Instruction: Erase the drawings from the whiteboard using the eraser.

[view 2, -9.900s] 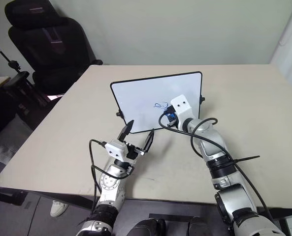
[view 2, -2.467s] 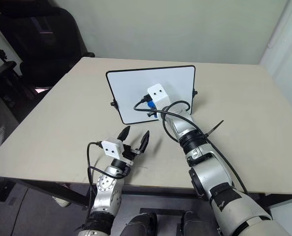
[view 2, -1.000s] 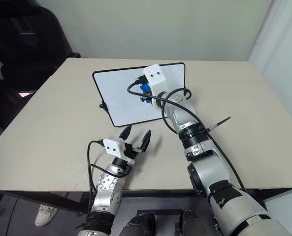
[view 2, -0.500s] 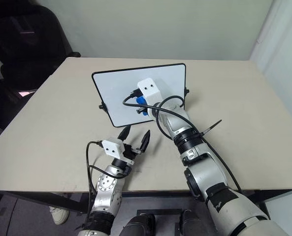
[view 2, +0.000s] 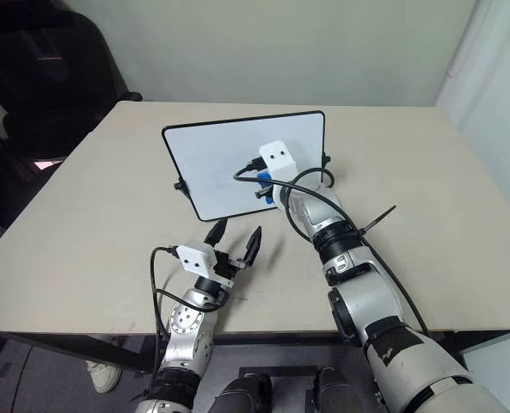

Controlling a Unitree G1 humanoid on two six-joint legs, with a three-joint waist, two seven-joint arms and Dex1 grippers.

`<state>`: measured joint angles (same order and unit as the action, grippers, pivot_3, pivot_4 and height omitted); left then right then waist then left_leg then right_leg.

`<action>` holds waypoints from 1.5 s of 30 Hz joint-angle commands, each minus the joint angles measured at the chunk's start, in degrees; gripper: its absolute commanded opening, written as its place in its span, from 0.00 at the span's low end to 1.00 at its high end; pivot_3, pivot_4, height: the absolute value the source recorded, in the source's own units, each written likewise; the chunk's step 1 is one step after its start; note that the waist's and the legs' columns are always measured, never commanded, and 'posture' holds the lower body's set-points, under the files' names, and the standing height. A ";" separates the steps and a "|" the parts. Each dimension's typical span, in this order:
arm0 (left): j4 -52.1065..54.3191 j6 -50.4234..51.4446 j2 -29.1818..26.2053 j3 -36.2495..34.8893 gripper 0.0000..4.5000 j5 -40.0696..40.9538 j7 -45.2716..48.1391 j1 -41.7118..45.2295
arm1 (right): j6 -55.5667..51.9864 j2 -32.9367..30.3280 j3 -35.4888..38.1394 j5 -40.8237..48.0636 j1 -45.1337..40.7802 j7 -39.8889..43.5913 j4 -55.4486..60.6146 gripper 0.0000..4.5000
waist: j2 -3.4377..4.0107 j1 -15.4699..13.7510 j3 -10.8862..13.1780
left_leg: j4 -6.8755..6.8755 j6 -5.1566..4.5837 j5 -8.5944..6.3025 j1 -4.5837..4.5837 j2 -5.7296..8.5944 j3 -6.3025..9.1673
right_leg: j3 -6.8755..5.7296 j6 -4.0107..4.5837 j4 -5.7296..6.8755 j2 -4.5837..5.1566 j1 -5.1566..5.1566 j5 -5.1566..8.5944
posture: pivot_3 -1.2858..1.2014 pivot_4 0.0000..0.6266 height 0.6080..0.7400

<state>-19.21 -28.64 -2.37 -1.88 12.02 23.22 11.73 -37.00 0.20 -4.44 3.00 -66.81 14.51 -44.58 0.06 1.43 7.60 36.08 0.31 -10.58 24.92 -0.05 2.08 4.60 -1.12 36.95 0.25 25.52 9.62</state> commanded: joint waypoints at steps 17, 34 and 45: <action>-3.16 -0.55 0.00 -0.50 1.00 0.67 1.19 0.72 | -12.90 -2.90 -2.01 3.13 7.71 4.59 28.92 0.24 | 0.16 -0.11 -0.09 | 0.00 -0.48 0.29 -0.04 0.00 0.14 | -0.09 -0.27 0.02 -0.08 -0.03 0.10 | 0.52 0.24 1.00; -2.74 -0.92 0.37 -0.87 1.00 0.04 0.31 0.12 | -1.47 3.16 -3.60 1.13 -3.15 5.32 8.55 0.24 | 0.16 -0.56 -0.09 | -0.01 -0.01 0.01 0.00 0.10 0.30 | -0.09 -0.25 0.00 -0.07 -0.01 0.09 | 0.52 0.24 1.00; -1.99 -0.84 0.31 -0.77 1.00 -0.05 -0.61 -0.14 | 6.04 2.81 1.08 0.51 -9.71 -0.13 -7.94 0.24 | 0.16 -0.57 -0.09 | -0.01 0.08 -0.05 0.01 0.10 0.35 | -0.09 -0.12 -0.01 -0.07 0.00 0.01 | 0.52 0.24 1.00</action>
<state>-20.57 -29.52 -1.93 -2.15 11.98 23.06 12.54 -33.88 4.45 -5.71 3.59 -74.00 17.30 -52.28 0.22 0.87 7.51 36.07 0.39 -10.63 24.94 0.05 2.43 4.51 -1.27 36.93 0.18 25.52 9.65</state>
